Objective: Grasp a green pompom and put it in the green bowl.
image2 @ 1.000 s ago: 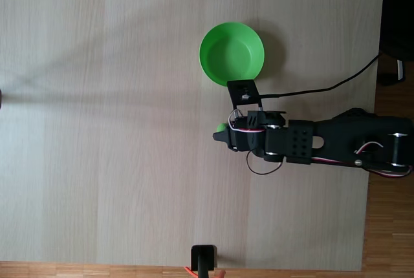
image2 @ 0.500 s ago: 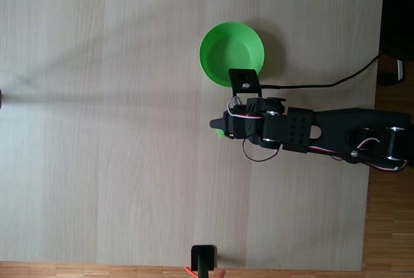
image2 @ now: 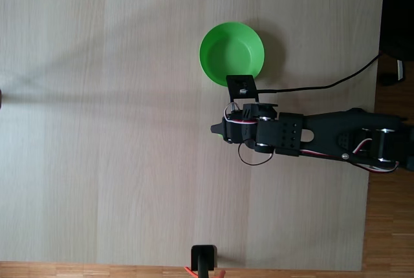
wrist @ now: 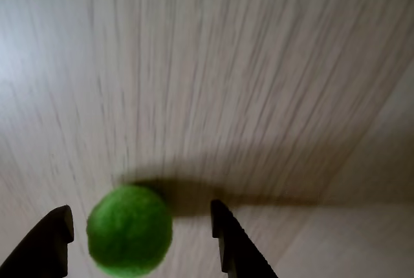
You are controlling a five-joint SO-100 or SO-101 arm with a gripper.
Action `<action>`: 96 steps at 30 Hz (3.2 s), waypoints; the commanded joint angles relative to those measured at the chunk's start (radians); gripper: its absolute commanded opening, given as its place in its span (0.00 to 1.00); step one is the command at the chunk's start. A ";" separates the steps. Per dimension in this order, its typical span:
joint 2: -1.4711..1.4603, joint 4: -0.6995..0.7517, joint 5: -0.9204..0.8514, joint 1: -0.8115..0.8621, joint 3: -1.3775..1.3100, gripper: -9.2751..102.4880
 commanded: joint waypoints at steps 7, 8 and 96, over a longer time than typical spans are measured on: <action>-0.009 -0.005 -0.008 0.005 -0.040 0.31; -0.009 -0.005 -0.011 0.005 -0.040 0.31; 0.215 0.167 -0.229 0.525 -0.311 0.30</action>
